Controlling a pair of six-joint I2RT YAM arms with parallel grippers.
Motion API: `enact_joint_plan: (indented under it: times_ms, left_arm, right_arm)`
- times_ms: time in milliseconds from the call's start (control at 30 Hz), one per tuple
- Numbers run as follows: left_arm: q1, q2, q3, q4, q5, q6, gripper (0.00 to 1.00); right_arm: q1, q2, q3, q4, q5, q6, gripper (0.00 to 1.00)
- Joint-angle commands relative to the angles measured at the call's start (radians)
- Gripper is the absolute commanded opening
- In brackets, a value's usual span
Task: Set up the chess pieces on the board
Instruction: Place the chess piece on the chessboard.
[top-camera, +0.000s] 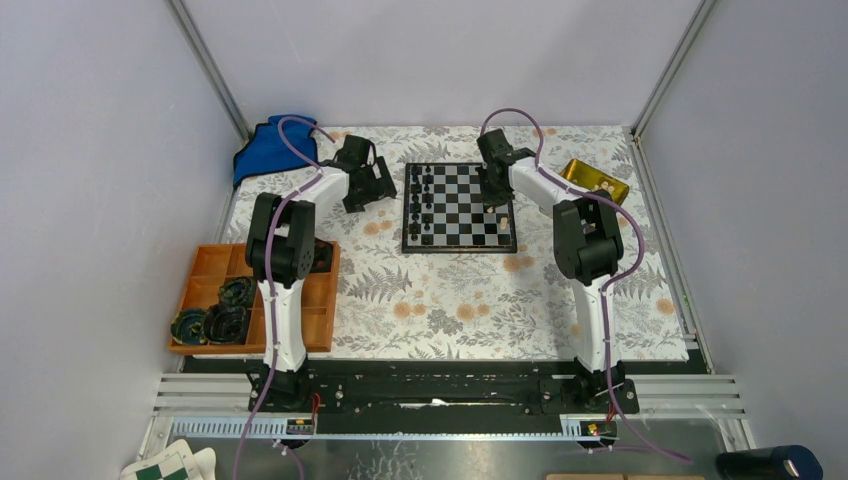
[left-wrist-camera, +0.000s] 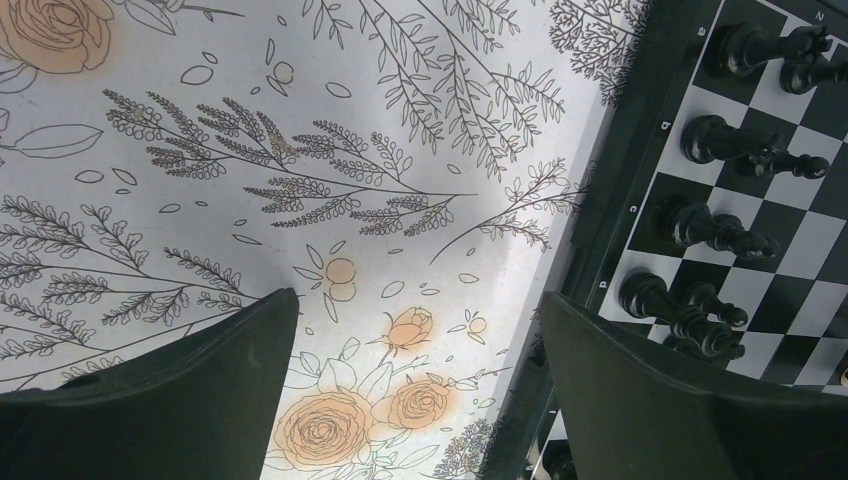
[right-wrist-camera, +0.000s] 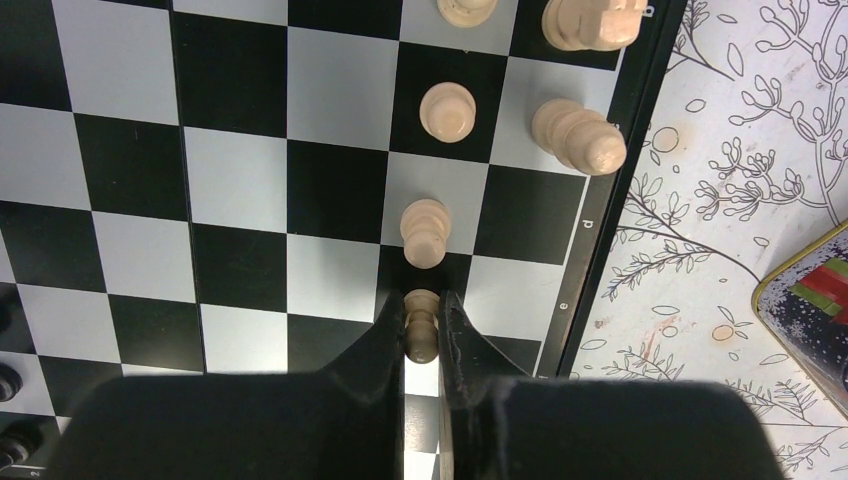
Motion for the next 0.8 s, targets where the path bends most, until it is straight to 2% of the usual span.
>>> enact_joint_plan:
  times_ms: [0, 300, 767]
  left_arm:
    - [0.005, 0.026, -0.007, -0.030, 0.010, -0.004, 0.99]
    - [0.005, 0.029, -0.008, -0.027, 0.015, -0.006, 0.99]
    - [0.005, 0.025, -0.011, -0.026, 0.015, -0.005, 0.99]
  right_arm:
    - [0.010, 0.009, 0.033, 0.022, 0.013, -0.011, 0.03]
    - [0.011, 0.015, 0.044, 0.022, 0.009, -0.011, 0.06]
    - [0.011, 0.007, 0.045, 0.025, 0.000, -0.020, 0.21]
